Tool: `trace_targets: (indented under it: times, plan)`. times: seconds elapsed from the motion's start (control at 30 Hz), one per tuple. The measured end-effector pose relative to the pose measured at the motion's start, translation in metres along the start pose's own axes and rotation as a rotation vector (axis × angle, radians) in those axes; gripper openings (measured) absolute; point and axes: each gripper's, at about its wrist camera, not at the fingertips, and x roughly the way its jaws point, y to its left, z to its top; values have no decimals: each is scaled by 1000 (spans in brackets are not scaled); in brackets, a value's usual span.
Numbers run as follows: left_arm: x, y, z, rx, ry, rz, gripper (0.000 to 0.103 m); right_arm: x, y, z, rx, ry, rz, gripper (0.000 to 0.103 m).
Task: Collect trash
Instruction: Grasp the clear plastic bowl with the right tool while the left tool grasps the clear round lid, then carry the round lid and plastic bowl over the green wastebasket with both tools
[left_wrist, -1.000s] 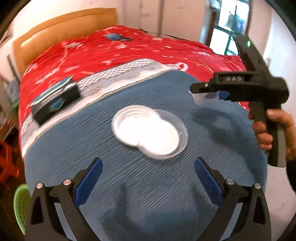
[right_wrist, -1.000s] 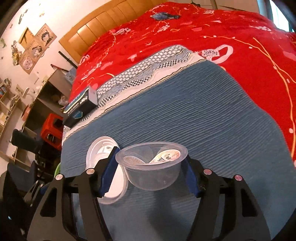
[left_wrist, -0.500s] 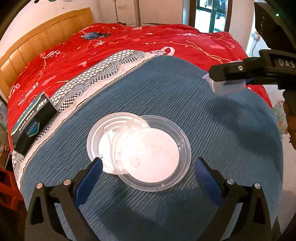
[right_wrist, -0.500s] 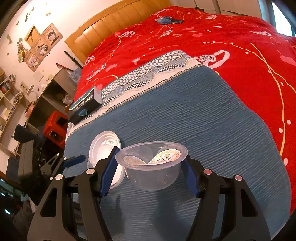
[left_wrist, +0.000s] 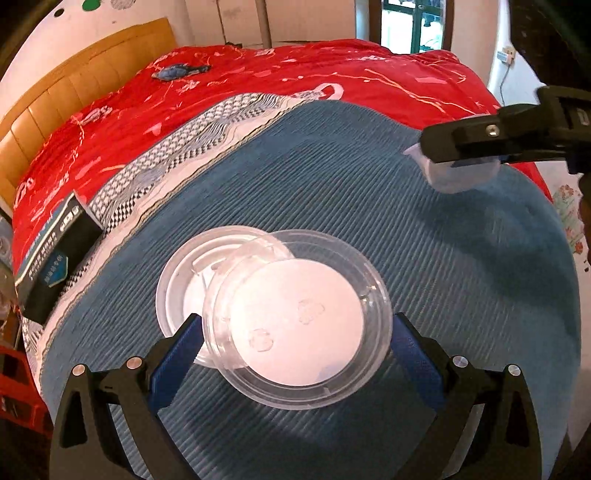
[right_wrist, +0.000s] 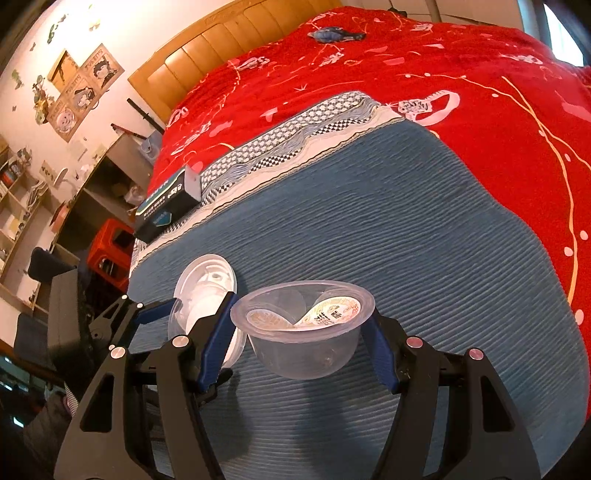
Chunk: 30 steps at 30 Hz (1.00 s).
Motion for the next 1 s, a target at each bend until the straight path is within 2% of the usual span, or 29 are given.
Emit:
trace_targets:
  times: [0.1, 0.23, 0.5, 0.8, 1.0]
  plan:
    - [2, 3, -2, -18, -6, -3, 96, 0, 0, -1, 1, 1, -1, 65]
    - [-7, 1, -6, -15, -48, 18, 90, -1, 2, -2, -3, -1, -2, 65]
    - [-48, 13, -28, -96, -117, 50, 90, -9, 23, -12, -42, -9, 11, 65]
    - [-118, 52, -81, -256, -181, 132, 90, -5, 82, -29, -126, 7, 78, 65]
    - [-158, 86, -131, -371, -194, 239, 90, 7, 139, -42, -214, 36, 135, 65]
